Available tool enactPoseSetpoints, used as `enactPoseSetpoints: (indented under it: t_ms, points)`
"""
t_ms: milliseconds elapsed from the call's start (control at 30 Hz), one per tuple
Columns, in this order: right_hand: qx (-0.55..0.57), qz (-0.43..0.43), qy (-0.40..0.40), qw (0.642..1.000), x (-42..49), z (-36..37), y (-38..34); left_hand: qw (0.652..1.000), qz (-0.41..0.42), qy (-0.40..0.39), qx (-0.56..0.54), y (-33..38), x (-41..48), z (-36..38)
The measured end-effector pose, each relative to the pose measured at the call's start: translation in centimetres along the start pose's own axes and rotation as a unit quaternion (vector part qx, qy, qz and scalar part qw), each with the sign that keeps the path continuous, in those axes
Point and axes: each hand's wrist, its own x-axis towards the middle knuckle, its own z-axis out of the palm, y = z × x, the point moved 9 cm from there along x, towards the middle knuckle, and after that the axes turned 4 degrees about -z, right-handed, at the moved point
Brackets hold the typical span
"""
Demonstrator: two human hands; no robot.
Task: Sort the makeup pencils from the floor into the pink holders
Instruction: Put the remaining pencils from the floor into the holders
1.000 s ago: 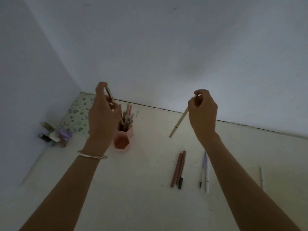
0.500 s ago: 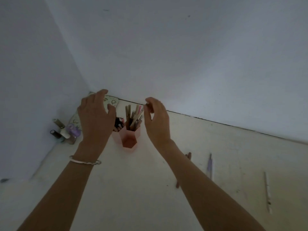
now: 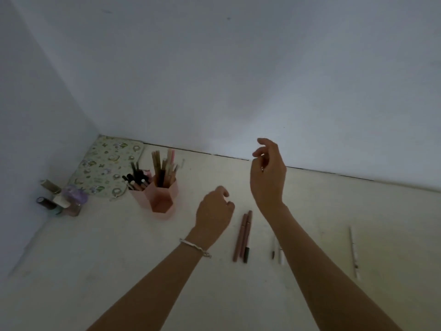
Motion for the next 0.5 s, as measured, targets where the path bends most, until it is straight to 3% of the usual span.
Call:
enactPoseSetpoints:
  t_ms: [100, 367, 500]
  points:
    - [-0.045, 0.047, -0.017, 0.998, -0.8, -3.3, 3.4, 0.995, -0.058, -0.075, -0.001, -1.0, -0.4, 6.1]
    - [-0.093, 0.118, -0.083, 0.985, -5.6, -5.8, 9.3, 0.992, -0.034, -0.051, 0.111, -1.1, -1.1, 9.5]
    - [-0.162, 0.183, -0.168, 0.955, -7.7, -4.0, 11.8, 1.0, -0.027, -0.014, 0.009, -0.6, 0.1, 6.1]
